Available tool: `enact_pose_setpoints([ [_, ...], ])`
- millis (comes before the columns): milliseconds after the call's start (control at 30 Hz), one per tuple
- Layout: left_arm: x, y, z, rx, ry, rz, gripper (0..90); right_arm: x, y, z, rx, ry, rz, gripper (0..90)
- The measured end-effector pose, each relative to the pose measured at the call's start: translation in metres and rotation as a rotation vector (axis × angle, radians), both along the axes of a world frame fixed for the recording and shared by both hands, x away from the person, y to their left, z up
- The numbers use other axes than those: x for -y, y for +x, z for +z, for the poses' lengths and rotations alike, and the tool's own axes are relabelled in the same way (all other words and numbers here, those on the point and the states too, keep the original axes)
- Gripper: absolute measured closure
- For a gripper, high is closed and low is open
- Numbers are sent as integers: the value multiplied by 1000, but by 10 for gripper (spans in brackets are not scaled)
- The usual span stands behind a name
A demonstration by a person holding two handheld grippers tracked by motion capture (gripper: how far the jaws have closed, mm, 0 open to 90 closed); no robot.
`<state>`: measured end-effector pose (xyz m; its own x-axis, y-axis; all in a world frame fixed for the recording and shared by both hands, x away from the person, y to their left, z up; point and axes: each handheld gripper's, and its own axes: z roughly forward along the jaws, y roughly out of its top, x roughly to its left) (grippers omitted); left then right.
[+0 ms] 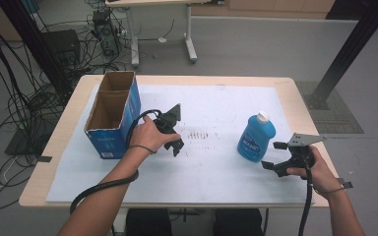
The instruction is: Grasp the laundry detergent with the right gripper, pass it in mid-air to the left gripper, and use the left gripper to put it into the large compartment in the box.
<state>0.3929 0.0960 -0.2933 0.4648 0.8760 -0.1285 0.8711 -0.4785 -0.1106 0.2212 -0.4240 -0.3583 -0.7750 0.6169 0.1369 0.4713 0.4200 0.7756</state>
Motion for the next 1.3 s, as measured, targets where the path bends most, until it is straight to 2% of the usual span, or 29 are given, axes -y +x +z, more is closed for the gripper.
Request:
enact_pose_setpoints([
  [1300,0,1,0,0,3,-3,74,0,1,-2,-5,4,-2,46],
])
